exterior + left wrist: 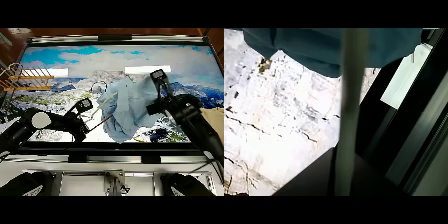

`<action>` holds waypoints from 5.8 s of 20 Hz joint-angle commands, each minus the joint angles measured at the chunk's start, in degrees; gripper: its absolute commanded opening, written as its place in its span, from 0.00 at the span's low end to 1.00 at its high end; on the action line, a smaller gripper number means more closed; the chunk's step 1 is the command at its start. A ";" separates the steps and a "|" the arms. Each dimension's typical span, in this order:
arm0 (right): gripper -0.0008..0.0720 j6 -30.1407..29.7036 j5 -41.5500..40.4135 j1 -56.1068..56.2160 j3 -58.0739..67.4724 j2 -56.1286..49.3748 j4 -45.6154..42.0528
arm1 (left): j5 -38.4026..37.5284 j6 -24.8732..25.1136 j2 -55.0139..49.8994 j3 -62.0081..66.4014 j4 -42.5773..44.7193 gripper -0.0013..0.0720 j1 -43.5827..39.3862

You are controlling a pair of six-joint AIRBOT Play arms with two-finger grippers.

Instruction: Fold the shirts.

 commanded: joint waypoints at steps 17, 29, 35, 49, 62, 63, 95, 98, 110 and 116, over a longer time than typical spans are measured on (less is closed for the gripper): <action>0.66 -8.22 5.14 -2.23 20.28 -0.02 -6.71 | 6.12 0.48 -0.37 0.02 0.59 0.09 -4.24; 0.94 -1.16 14.99 2.80 18.18 3.43 29.20 | 8.20 -1.03 -0.50 0.02 0.61 0.09 -4.24; 0.94 2.97 4.81 4.61 12.00 3.17 20.17 | 7.82 -1.42 -0.50 0.02 0.61 0.09 -4.24; 0.52 -0.46 6.43 4.63 17.09 -3.19 18.84 | 7.82 -1.42 -0.52 0.00 0.61 0.09 -4.24; 0.13 -9.35 14.91 9.35 31.10 -5.09 25.22 | 10.97 0.98 -5.22 0.00 -4.24 0.09 -4.26; 0.13 -9.46 17.22 11.56 31.10 -5.09 24.24 | 11.50 1.64 -5.25 0.02 -4.96 0.09 -4.24; 0.94 -79.87 23.65 -21.14 31.50 -16.41 41.72 | 3.61 7.19 -5.35 3.74 3.19 0.09 -1.40; 0.94 -82.55 22.49 -21.16 31.50 -18.80 42.23 | 3.72 7.21 -5.35 3.72 3.23 0.09 -1.40; 0.13 -79.87 17.77 -21.16 31.52 -18.75 40.89 | 9.57 7.13 -6.64 3.96 8.04 0.79 4.37; 0.13 -79.89 21.44 -21.16 31.52 -14.88 41.59 | 16.22 7.15 -6.67 10.49 13.77 0.95 12.81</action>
